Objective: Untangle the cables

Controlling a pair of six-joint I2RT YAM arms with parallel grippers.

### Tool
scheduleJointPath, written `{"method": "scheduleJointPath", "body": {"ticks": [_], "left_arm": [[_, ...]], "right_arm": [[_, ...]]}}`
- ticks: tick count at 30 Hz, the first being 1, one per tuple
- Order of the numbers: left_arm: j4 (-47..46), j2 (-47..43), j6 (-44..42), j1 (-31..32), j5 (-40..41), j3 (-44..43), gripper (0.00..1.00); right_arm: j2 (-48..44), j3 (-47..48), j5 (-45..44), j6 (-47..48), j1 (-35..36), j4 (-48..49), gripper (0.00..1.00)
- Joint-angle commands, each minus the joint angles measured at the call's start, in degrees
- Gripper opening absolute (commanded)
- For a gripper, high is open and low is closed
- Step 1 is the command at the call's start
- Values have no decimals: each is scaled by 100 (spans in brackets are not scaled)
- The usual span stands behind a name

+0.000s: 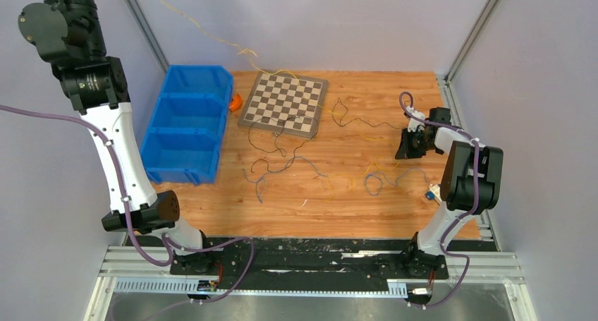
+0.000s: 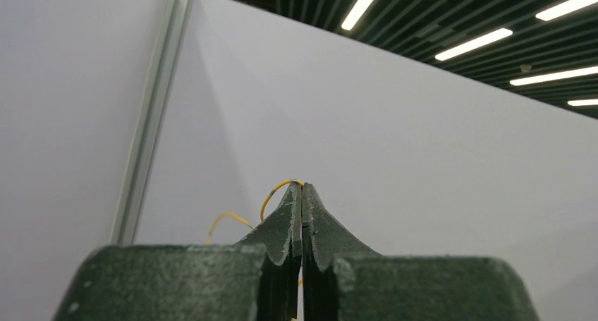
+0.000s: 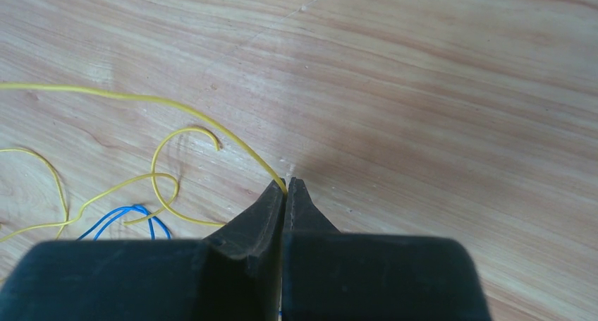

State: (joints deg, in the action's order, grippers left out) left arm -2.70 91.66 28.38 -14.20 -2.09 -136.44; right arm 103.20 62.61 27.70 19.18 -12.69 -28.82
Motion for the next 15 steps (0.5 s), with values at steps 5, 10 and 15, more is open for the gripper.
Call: {"method": "scheduleJointPath", "body": {"ticks": [5, 10, 15], "left_arm": [[-186, -123, -13, -157, -301, 357, 0], [-230, -47, 409, -180, -1372, 404, 0], [-1489, -143, 2348, 258, -3488, 1366, 0]], "right_arm": [[-198, -59, -36, 217, -55, 126, 0], [-339, 95, 620, 379, -40, -172, 9], [-750, 576, 2236, 568, 72, -731, 58]]}}
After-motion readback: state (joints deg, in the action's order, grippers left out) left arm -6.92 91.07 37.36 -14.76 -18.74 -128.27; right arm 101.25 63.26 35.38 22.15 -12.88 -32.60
